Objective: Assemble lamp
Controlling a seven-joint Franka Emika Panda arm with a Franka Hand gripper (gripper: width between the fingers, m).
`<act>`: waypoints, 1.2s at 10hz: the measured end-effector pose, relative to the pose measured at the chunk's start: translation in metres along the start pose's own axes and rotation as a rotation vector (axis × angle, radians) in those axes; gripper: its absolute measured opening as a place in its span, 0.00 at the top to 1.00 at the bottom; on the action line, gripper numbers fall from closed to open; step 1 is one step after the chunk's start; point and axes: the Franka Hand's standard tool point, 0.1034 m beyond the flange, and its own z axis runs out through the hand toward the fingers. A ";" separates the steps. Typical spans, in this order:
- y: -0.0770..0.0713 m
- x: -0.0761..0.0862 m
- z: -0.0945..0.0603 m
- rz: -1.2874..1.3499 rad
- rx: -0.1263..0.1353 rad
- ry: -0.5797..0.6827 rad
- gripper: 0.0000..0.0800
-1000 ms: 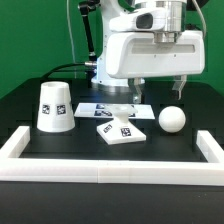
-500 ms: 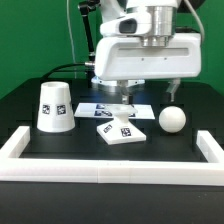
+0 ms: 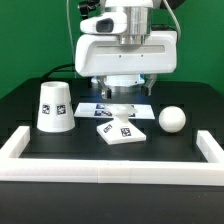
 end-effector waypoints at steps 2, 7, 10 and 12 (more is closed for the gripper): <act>-0.002 -0.003 0.001 0.000 0.011 -0.028 0.13; 0.005 -0.013 0.019 -0.017 0.024 -0.071 0.13; 0.005 -0.020 0.023 -0.014 0.027 -0.080 0.13; 0.003 -0.024 0.028 -0.015 0.025 -0.075 0.13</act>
Offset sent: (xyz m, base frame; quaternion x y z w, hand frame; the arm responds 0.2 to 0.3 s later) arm 0.0060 -0.0110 -0.0166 0.0480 -0.1227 -0.0010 0.9913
